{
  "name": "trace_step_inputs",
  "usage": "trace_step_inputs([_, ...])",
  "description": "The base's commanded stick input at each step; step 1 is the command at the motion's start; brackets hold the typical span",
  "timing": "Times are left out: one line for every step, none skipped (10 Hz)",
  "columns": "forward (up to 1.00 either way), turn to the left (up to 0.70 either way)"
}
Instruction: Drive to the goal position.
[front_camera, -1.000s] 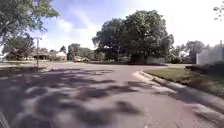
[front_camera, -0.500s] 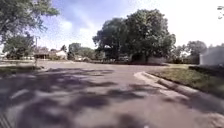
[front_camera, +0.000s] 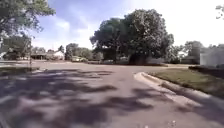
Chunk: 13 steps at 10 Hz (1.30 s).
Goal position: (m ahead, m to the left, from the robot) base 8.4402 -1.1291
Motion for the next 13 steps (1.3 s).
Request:
trace_step_inputs([0.7, 0.03])
trace_step_inputs([0.7, 0.03])
trace_step_inputs([0.7, 0.03])
trace_step_inputs([0.7, 0.03])
trace_step_inputs([0.7, 0.03])
trace_step_inputs([0.7, 0.03])
trace_step_inputs([0.7, 0.03])
trace_step_inputs([0.69, 0.03])
trace_step_inputs([0.69, 0.03])
trace_step_inputs([0.69, 0.03])
trace_step_inputs([0.69, 0.03])
trace_step_inputs([0.69, 0.03])
trace_step_inputs([0.69, 0.03])
